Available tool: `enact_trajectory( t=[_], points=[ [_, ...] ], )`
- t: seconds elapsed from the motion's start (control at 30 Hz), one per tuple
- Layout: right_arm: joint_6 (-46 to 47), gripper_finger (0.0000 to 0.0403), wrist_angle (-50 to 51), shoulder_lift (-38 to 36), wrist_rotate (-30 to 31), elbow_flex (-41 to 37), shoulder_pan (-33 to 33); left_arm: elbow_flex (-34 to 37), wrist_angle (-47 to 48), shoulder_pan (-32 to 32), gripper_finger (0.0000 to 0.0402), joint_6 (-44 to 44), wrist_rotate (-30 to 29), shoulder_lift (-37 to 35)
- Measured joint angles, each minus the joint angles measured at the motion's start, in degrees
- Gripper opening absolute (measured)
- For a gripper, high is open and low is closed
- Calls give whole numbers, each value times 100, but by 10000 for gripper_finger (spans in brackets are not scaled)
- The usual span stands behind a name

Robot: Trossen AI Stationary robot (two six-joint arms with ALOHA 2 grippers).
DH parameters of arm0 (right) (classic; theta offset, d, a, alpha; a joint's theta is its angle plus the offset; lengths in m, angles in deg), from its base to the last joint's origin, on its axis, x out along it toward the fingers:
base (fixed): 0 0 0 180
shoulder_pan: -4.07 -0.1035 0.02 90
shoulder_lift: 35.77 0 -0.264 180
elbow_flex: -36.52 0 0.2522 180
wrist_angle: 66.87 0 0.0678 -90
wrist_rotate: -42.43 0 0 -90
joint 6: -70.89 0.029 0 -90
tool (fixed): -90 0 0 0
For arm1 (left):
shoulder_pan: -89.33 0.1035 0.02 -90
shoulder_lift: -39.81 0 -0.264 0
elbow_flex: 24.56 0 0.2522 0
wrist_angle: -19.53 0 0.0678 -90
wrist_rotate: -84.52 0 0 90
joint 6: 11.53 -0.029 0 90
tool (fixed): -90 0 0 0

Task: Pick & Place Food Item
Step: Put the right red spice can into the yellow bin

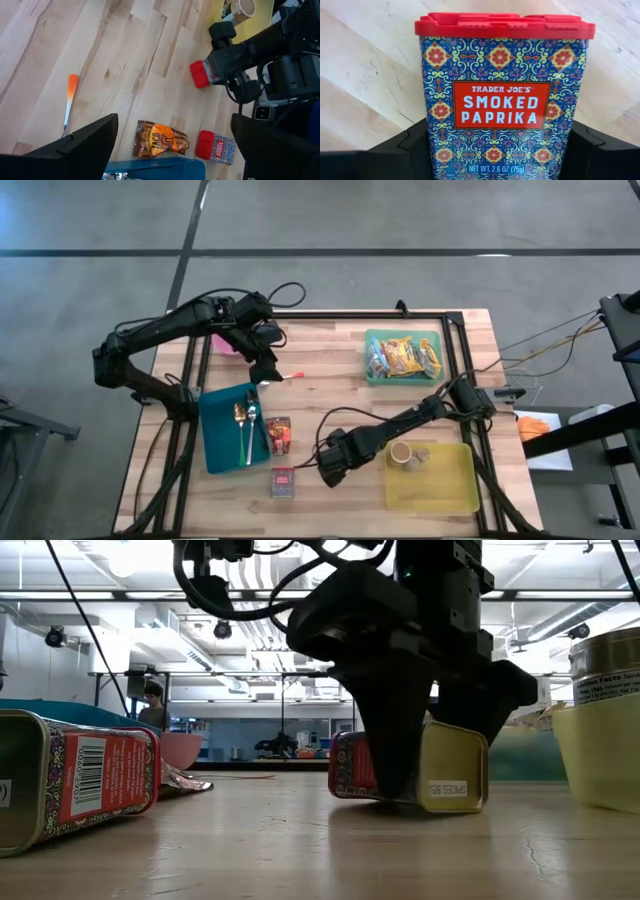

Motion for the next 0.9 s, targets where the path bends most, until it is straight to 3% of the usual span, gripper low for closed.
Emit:
enact_trajectory(
  t=[0.23, 0.43, 0.53, 0.83, 0.9],
  points=[
    [-651, 280, 2, 0, 0, 0, 9, 0, 0, 0, 392, 0, 0, 0],
    [-970, 353, 48, 2, 168, -51, 79, 0, 0, 0, 393, -2, 1, 0],
    [-1108, 361, 38, 2, 150, -85, 85, 0, 0, 0, 393, -2, 2, 0],
    [-1366, 278, -19, -4, -50, -120, 109, 0, -2, 0, 393, -7, 0, 0],
    [-1467, 278, -37, -7, -50, -120, 116, 0, 0, 0, 393, -18, 2, 0]
  ],
)
